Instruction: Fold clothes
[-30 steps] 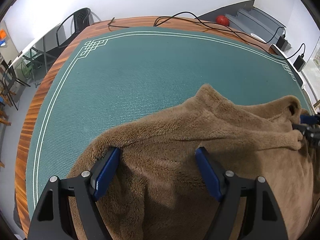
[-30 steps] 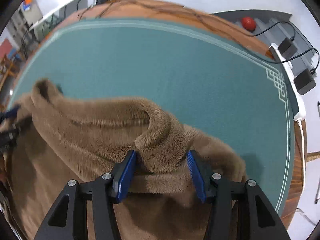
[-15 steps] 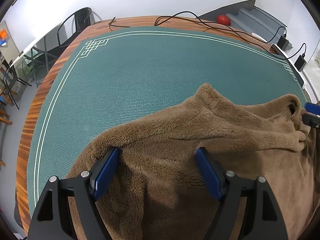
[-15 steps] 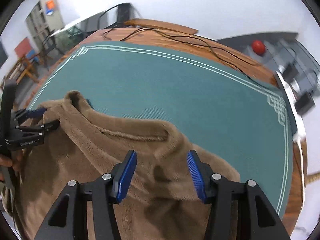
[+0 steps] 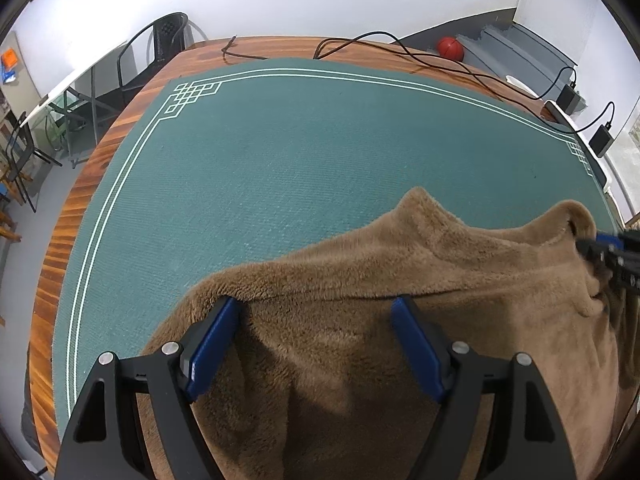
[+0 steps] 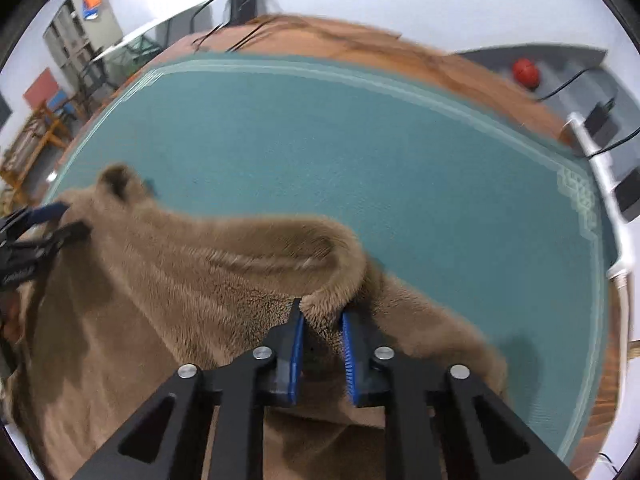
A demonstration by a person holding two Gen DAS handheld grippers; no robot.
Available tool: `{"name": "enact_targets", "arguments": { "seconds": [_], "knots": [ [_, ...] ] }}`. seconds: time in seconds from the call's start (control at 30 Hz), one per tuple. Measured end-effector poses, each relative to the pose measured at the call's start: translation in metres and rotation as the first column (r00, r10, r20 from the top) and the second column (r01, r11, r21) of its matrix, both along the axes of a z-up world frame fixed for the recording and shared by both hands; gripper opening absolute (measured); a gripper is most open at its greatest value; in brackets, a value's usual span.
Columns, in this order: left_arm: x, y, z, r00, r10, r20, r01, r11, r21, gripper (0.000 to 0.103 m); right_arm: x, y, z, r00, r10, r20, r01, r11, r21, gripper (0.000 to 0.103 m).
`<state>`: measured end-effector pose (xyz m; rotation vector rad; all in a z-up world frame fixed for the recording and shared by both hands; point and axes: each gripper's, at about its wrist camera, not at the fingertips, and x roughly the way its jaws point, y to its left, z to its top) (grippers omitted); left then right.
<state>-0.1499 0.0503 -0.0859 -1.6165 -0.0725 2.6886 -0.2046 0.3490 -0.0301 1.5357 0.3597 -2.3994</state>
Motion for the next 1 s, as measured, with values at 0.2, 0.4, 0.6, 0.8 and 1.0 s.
{"name": "enact_targets", "arguments": {
  "seconds": [0.2,0.4,0.6,0.8,1.0],
  "knots": [
    [-0.009,0.003,-0.004,1.000,0.023,0.006,-0.023,1.000,-0.013,0.082,-0.030,-0.012,0.012,0.987,-0.062,-0.146,0.073,0.995,0.067,0.017],
    [-0.009,-0.001,-0.004,1.000,0.026,0.007,-0.026,1.000,-0.008,0.082,-0.024,0.007,0.010,0.993,-0.102,-0.061,0.098,0.993,-0.068,0.018],
    [0.008,0.005,0.011,0.999,-0.023,-0.041,0.022,0.999,-0.034,0.082,0.033,0.037,0.041,0.990,-0.127,-0.058,0.111,0.968,-0.226,0.079],
    [0.005,0.007,-0.011,1.000,-0.024,0.019,0.025,0.998,-0.051,0.084,0.114,0.023,0.018,0.999,-0.022,0.036,0.029,0.982,-0.189,0.079],
    [0.010,0.008,-0.002,0.999,-0.003,0.041,0.007,0.995,-0.103,0.087,0.131,0.033,-0.017,0.997,-0.043,0.067,0.046,0.998,-0.041,0.079]
  ]
}}
